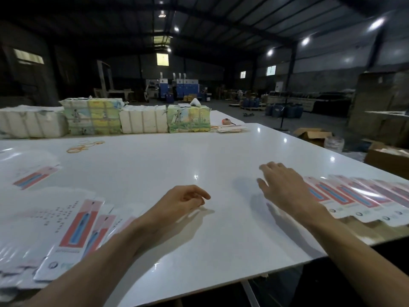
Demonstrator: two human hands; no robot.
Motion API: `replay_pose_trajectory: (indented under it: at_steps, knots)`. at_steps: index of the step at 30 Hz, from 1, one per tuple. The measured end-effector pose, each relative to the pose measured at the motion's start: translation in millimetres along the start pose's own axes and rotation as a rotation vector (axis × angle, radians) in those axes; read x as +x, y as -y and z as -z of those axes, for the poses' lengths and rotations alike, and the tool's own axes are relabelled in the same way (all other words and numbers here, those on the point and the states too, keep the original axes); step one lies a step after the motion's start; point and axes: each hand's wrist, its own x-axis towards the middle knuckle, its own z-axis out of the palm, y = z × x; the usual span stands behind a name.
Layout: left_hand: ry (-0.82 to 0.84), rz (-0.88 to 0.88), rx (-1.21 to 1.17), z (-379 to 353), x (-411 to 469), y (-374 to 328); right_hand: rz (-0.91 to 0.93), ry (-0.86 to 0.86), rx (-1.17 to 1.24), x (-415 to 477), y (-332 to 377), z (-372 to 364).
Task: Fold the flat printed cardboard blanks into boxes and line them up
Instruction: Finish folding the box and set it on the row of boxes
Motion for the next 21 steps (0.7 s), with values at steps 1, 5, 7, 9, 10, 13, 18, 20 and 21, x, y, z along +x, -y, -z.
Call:
replay_pose_trajectory:
  at_steps: [1, 5, 7, 9, 10, 13, 18, 20, 21]
  knots:
    - [-0.011, -0.007, -0.009, 0.3, -0.5, 0.5, 0.053, -0.043, 0.023, 11.7, 19.8, -1.7]
    - [-0.104, -0.061, 0.03, 4.5, -0.4, 0.1, 0.203, -0.156, 0.116, 47.5, 97.3, -11.3]
    - [-0.192, -0.099, 0.148, 9.6, 0.2, -2.0, 0.222, -0.139, 0.171, 54.3, 123.6, -23.1]
    - [-0.256, -0.101, 0.304, 21.1, -0.2, -6.5, 0.214, -0.105, 0.215, 54.4, 136.0, -40.9]
    - [-0.265, -0.065, 0.402, 29.8, -0.5, -10.2, 0.204, -0.074, 0.25, 53.4, 136.2, -49.5]
    - [-0.258, 0.149, 0.626, 68.6, -6.0, -25.3, 0.174, 0.005, 0.39, 56.1, 122.8, -65.0]
    - [-0.095, 0.702, 1.039, 135.7, -30.1, -38.3, 0.143, -0.007, 0.599, 59.0, 110.7, -71.2]
    - [0.036, 0.947, 1.12, 148.9, -42.4, -40.2, 0.164, -0.004, 0.633, 58.7, 113.6, -71.1]
    - [0.073, 1.04, 1.121, 151.7, -48.1, -39.6, 0.177, 0.003, 0.644, 58.1, 115.0, -71.3]
